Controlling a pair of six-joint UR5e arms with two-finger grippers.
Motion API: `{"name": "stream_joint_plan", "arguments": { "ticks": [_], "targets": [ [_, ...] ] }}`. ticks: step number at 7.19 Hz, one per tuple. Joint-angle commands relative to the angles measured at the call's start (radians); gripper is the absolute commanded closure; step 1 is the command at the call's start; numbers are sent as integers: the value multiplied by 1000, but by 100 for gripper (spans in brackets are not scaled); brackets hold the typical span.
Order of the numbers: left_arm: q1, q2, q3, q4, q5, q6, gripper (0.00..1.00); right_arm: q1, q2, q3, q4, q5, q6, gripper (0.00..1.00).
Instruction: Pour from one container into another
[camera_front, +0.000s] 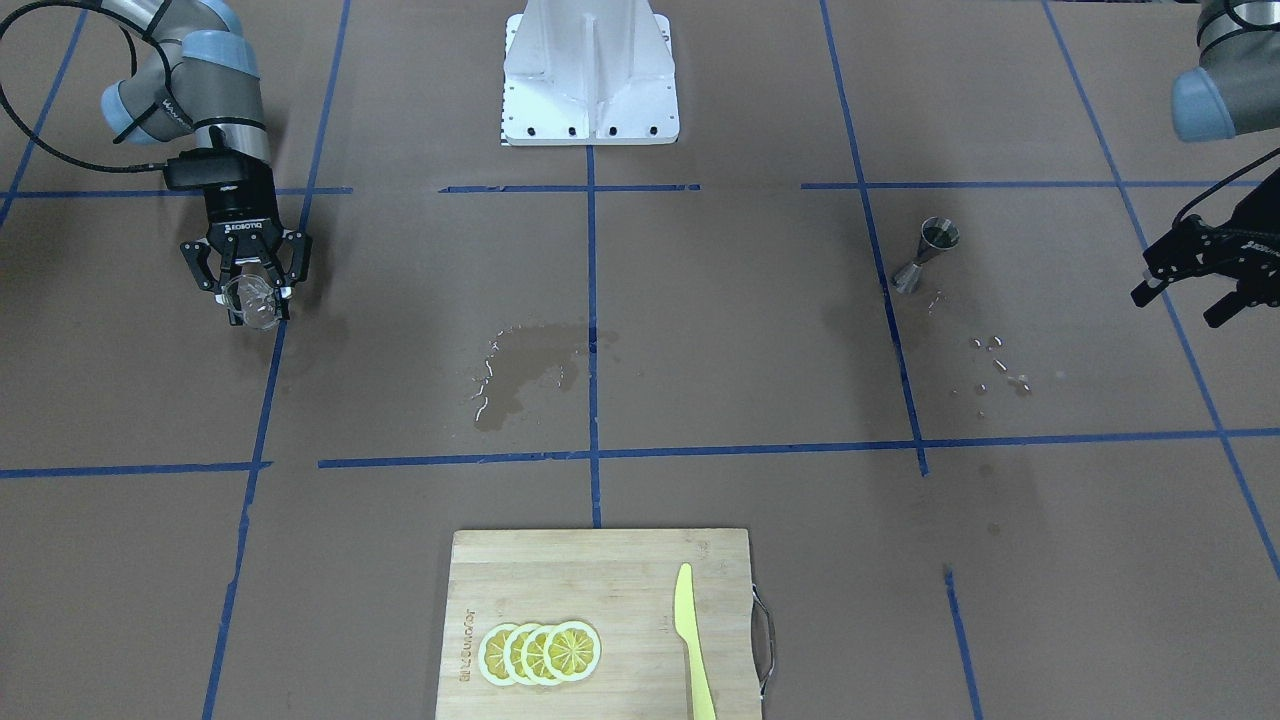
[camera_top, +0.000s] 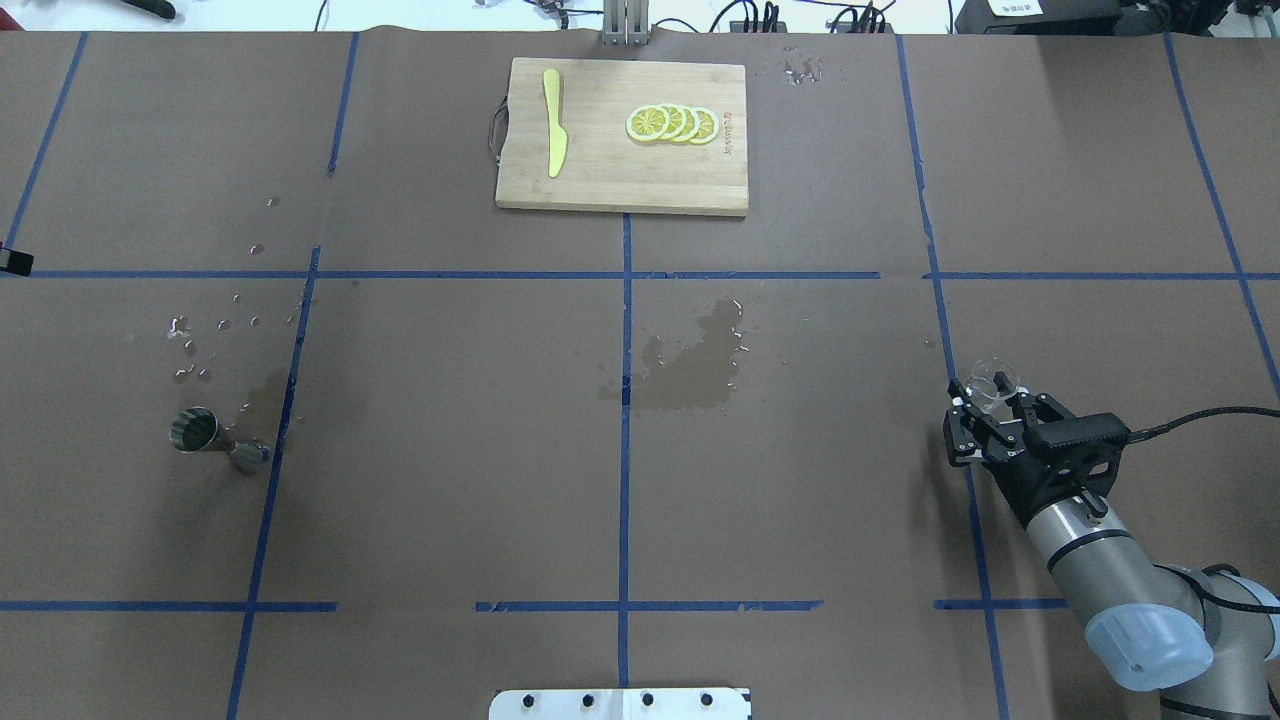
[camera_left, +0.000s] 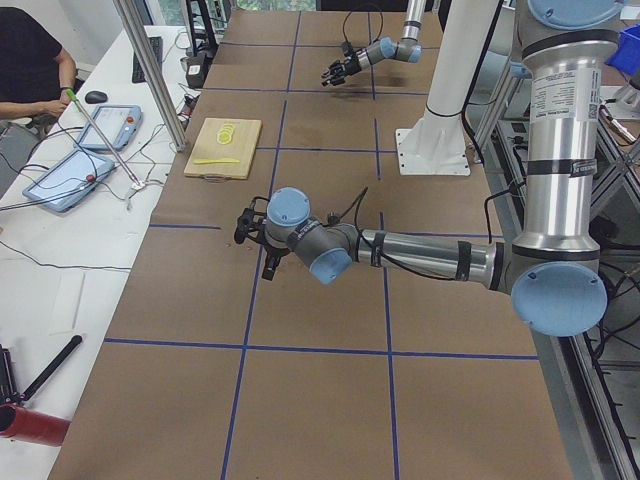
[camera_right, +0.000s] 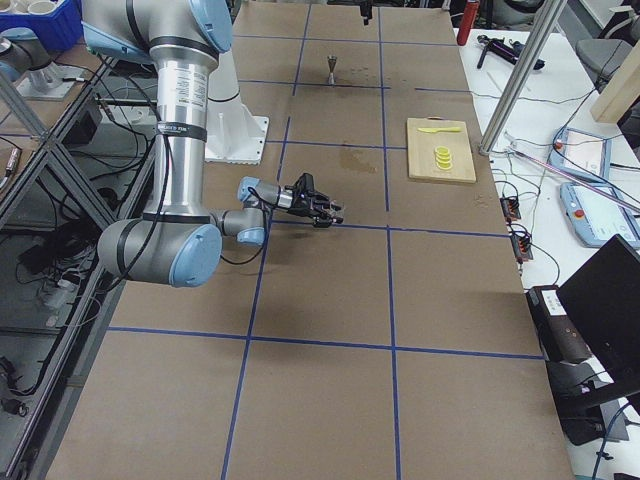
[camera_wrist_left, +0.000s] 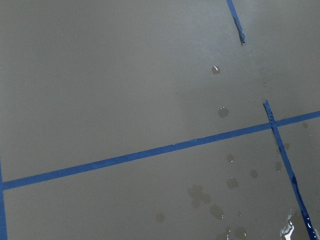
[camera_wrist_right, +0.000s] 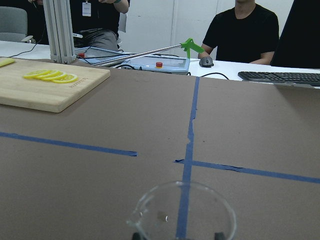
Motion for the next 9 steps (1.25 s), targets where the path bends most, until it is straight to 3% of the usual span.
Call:
{"name": "stream_joint_plan", "arguments": {
  "ticks": [1, 9],
  "targets": [
    [2, 0, -2, 0, 1, -10, 0, -1, 0, -21, 2, 6, 3, 90],
    [3, -3, -2, -2, 38, -24, 0, -4, 3, -65, 20, 13, 48, 87]
  ]
}}
